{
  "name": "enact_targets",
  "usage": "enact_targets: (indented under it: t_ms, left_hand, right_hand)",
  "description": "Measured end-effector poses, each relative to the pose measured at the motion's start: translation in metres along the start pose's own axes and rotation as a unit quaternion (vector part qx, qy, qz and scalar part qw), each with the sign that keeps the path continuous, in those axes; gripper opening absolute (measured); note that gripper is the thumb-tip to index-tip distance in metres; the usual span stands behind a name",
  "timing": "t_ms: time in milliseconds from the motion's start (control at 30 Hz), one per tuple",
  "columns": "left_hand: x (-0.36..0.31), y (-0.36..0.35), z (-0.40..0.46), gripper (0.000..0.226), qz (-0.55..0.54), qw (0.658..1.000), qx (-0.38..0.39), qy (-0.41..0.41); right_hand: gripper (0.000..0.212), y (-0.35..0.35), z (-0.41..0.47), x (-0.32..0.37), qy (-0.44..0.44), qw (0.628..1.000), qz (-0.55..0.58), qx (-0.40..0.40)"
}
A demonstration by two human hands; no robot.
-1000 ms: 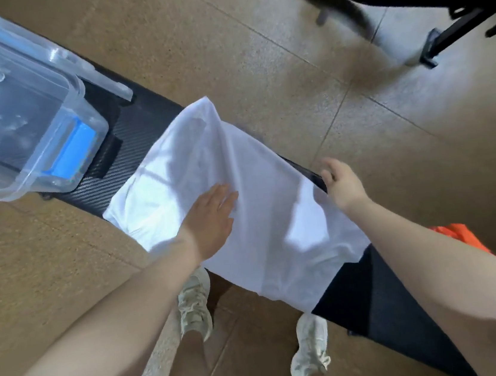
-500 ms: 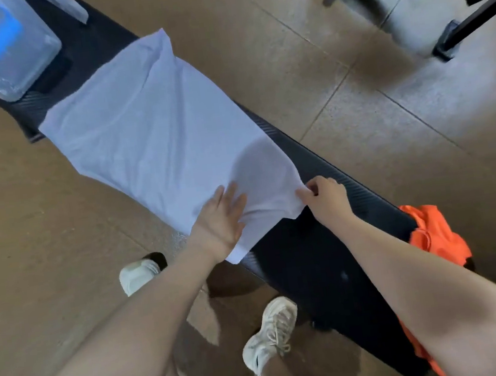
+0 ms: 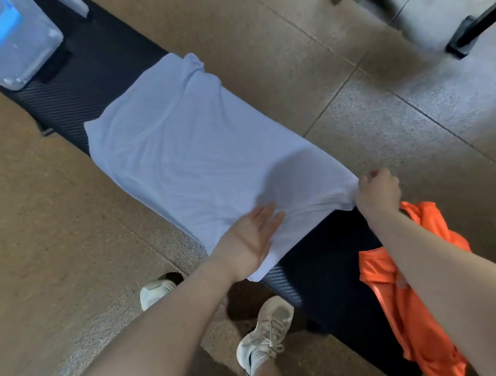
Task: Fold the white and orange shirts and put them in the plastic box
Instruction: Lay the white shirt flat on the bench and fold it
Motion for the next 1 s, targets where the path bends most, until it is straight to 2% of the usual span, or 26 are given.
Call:
enact_targets:
  t_ms: [67, 133, 200, 267, 333, 433, 500, 567, 633, 700, 800, 867, 1000]
  left_hand:
    - [0.011, 0.0, 0.0, 0.057, 0.021, 0.998, 0.008, 0.054]
    - [0.028, -0.002, -0.003, 0.065, 0.028, 0.991, 0.001, 0.135]
    - [0.044, -0.016, -0.01, 0.072, 0.022, 0.98, 0.017, 0.197]
    - [0.05, -0.026, -0.018, 0.076, 0.026, 0.973, 0.042, 0.227]
    - [0.049, -0.031, -0.023, 0.081, 0.056, 0.969, 0.062, 0.233]
    - [0.05, -0.035, -0.027, 0.075, 0.053, 0.968, 0.08, 0.233]
    - [0.045, -0.022, -0.027, 0.069, 0.063, 0.975, 0.036, 0.209]
    - [0.036, -0.019, -0.025, 0.064, 0.075, 0.982, 0.017, 0.172]
    - [0.016, -0.025, -0.024, 0.056, 0.066, 0.99, 0.021, 0.123]
    - [-0.008, -0.031, -0.019, 0.053, 0.072, 0.994, 0.007, 0.086]
    - [-0.02, -0.035, -0.013, 0.056, 0.093, 0.989, -0.001, 0.117]
    - [-0.018, -0.032, -0.009, 0.046, 0.104, 0.984, -0.026, 0.143]
    - [-0.018, -0.028, 0.003, 0.032, 0.151, 0.98, -0.023, 0.131]
  right_hand:
    - [0.043, -0.002, -0.022, 0.025, 0.155, 0.986, -0.058, -0.032]
    - [0.055, -0.032, -0.06, 0.055, 0.324, 0.94, -0.104, 0.036]
    - [0.067, -0.074, -0.095, 0.071, 0.413, 0.884, -0.166, 0.142]
    - [0.069, -0.102, -0.118, 0.074, 0.454, 0.84, -0.227, 0.193]
    - [0.063, -0.113, -0.113, 0.059, 0.429, 0.837, -0.264, 0.213]
    - [0.063, -0.088, -0.07, 0.024, 0.319, 0.891, -0.269, 0.179]
    - [0.063, -0.063, -0.043, 0.002, 0.258, 0.915, -0.264, 0.161]
    - [0.06, -0.041, -0.028, -0.004, 0.244, 0.937, -0.205, 0.144]
    - [0.054, -0.025, -0.017, -0.004, 0.228, 0.963, -0.078, 0.123]
    - [0.049, -0.021, -0.007, -0.012, 0.155, 0.982, 0.006, 0.111]
    - [0.043, -0.027, 0.003, -0.021, 0.065, 0.993, -0.012, 0.098]
    - [0.045, -0.029, 0.007, -0.019, 0.033, 0.995, -0.027, 0.091]
    - [0.038, -0.021, 0.012, -0.019, 0.026, 0.999, 0.007, 0.043]
Point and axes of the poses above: each hand's wrist, its own z-axis towards the middle knuckle, its own y-axis out of the back of the hand, x = y × z, the point moved 9 cm from there along z, towards the middle knuckle
